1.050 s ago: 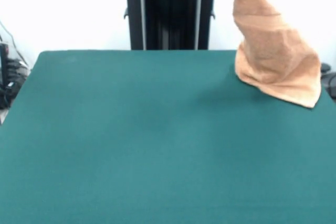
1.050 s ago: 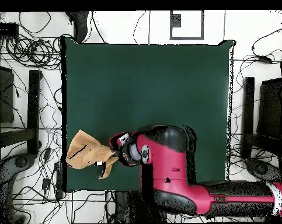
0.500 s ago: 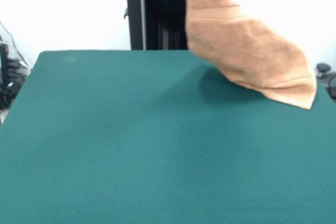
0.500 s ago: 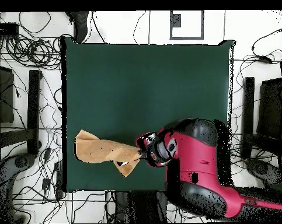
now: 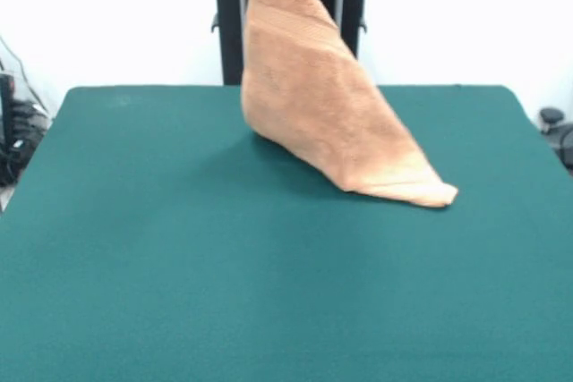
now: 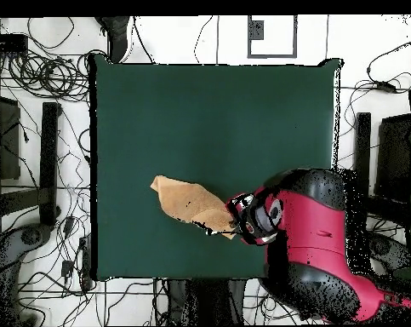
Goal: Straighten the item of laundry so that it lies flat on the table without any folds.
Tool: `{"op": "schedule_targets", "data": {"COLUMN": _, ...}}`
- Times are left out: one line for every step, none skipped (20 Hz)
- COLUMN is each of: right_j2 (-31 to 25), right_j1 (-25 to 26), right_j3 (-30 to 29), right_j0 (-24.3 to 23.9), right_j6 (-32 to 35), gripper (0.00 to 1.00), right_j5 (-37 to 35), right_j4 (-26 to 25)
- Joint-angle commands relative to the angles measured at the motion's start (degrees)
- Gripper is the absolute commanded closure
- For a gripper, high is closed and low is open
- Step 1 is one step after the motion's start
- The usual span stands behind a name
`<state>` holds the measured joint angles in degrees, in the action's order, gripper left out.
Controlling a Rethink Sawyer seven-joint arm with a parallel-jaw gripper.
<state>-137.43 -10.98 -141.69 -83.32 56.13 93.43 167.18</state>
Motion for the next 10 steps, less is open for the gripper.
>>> {"op": "schedule_targets", "data": {"right_j2": 3.7, "right_j1": 0.2, "right_j3": -2.2, "right_j0": 2.5, "right_j6": -18.0, "gripper": 1.00, "right_j5": 0.9, "right_j4": 1.5}}
{"op": "schedule_targets", "data": {"right_j2": 4.5, "right_j1": 0.4, "right_j3": -3.5, "right_j0": 3.0, "right_j6": -17.9, "gripper": 1.00, "right_j5": -0.6, "right_j4": -0.8}}
{"op": "schedule_targets", "data": {"right_j2": 5.3, "right_j1": 0.5, "right_j3": -4.0, "right_j0": 3.4, "right_j6": -18.0, "gripper": 1.00, "right_j5": -1.4, "right_j4": -2.4}}
{"op": "schedule_targets", "data": {"right_j2": 6.4, "right_j1": 0.8, "right_j3": -5.2, "right_j0": 4.0, "right_j6": -17.9, "gripper": 1.00, "right_j5": -3.1, "right_j4": -4.9}}
{"op": "schedule_targets", "data": {"right_j2": 7.2, "right_j1": 1.0, "right_j3": -5.9, "right_j0": 4.4, "right_j6": -17.9, "gripper": 1.00, "right_j5": -4.0, "right_j4": -6.7}}
{"op": "schedule_targets", "data": {"right_j2": 7.9, "right_j1": 1.1, "right_j3": -7.1, "right_j0": 4.8, "right_j6": -17.5, "gripper": 1.00, "right_j5": -5.6, "right_j4": -8.9}}
{"op": "schedule_targets", "data": {"right_j2": 8.5, "right_j1": 1.2, "right_j3": -8.3, "right_j0": 5.2, "right_j6": -17.1, "gripper": 1.00, "right_j5": -7.2, "right_j4": -11.2}}
{"op": "schedule_targets", "data": {"right_j2": 8.7, "right_j1": 0.8, "right_j3": -9.8, "right_j0": 5.4, "right_j6": -16.5, "gripper": 1.00, "right_j5": -9.0, "right_j4": -13.9}}
{"op": "schedule_targets", "data": {"right_j2": 8.8, "right_j1": 0.4, "right_j3": -10.5, "right_j0": 5.6, "right_j6": -16.2, "gripper": 1.00, "right_j5": -9.8, "right_j4": -15.2}}
{"op": "schedule_targets", "data": {"right_j2": 8.5, "right_j1": -0.4, "right_j3": -11.7, "right_j0": 5.7, "right_j6": -15.8, "gripper": 1.00, "right_j5": -10.9, "right_j4": -17.1}}
